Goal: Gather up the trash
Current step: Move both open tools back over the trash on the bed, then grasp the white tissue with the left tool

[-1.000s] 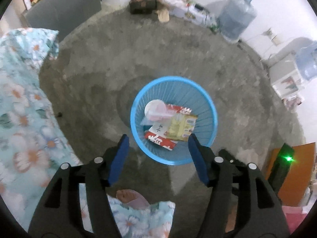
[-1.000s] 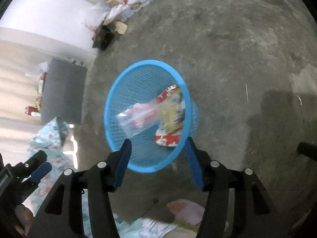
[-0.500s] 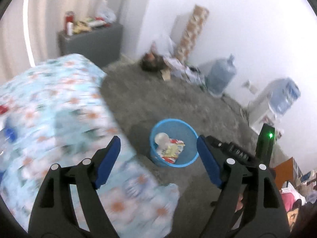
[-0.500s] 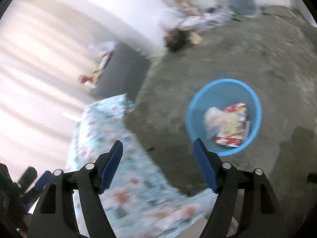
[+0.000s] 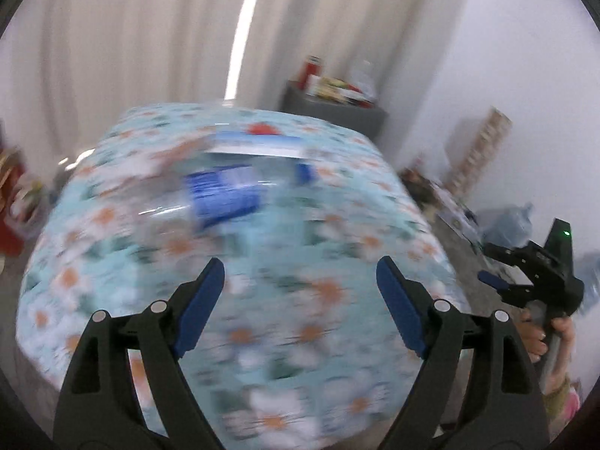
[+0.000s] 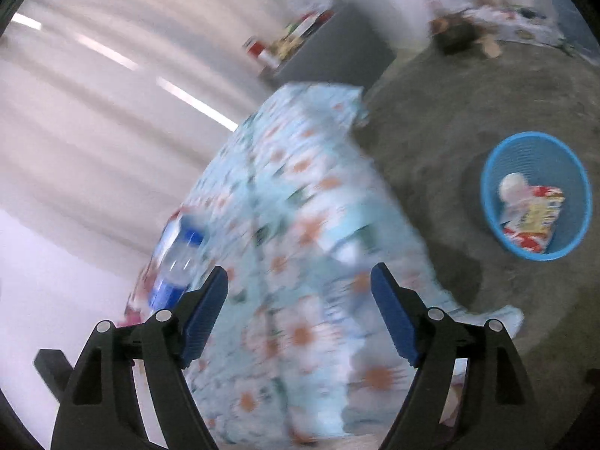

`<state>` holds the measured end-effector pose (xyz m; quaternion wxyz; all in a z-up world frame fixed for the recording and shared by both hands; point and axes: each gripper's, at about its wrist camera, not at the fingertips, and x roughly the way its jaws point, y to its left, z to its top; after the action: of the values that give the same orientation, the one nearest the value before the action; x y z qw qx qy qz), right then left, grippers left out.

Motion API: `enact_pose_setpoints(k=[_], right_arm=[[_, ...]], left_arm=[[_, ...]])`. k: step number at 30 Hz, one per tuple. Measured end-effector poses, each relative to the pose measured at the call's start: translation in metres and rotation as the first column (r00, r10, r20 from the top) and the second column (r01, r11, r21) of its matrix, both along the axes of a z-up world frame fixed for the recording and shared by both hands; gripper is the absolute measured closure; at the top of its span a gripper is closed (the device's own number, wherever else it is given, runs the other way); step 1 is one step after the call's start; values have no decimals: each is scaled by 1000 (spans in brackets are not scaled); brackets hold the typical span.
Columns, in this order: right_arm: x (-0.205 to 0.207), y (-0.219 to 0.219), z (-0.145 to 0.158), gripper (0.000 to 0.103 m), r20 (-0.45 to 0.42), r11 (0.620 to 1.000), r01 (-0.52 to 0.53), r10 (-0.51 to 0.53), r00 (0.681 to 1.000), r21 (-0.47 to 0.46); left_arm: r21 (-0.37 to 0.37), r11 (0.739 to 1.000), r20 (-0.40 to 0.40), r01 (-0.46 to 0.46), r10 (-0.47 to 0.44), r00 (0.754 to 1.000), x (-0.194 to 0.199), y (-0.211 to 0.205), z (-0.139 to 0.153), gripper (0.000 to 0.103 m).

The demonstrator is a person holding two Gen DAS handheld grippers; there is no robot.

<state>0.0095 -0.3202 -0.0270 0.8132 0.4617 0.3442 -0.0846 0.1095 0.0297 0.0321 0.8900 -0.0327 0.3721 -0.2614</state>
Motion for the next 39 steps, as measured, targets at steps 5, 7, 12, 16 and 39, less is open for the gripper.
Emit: enact_pose_setpoints(k=[5,7,12,16,39], right_arm=[[46,48,4,27,2,990,-135,135,991,31],[63,64,4,27,-9,983,-178,178,984,37],[98,91,1,27,-23,966,-252,253,967,53],[118,97,0,27,-42,960,-274,276,960,48],[132,106,-14,27,-98,955,-290,295,950,56]], left_arm=[[-47,990,6,-130,131,991,21,58,-9,24],[-62,985,22,-160,162,987,26,73,-8,24],[-56,986,123,-158,164,979,40,82,1,24],[-12,993,240,-120,119,963,52,71,8,24],[220,975,226,20,-71,971,128,49,-24,62]])
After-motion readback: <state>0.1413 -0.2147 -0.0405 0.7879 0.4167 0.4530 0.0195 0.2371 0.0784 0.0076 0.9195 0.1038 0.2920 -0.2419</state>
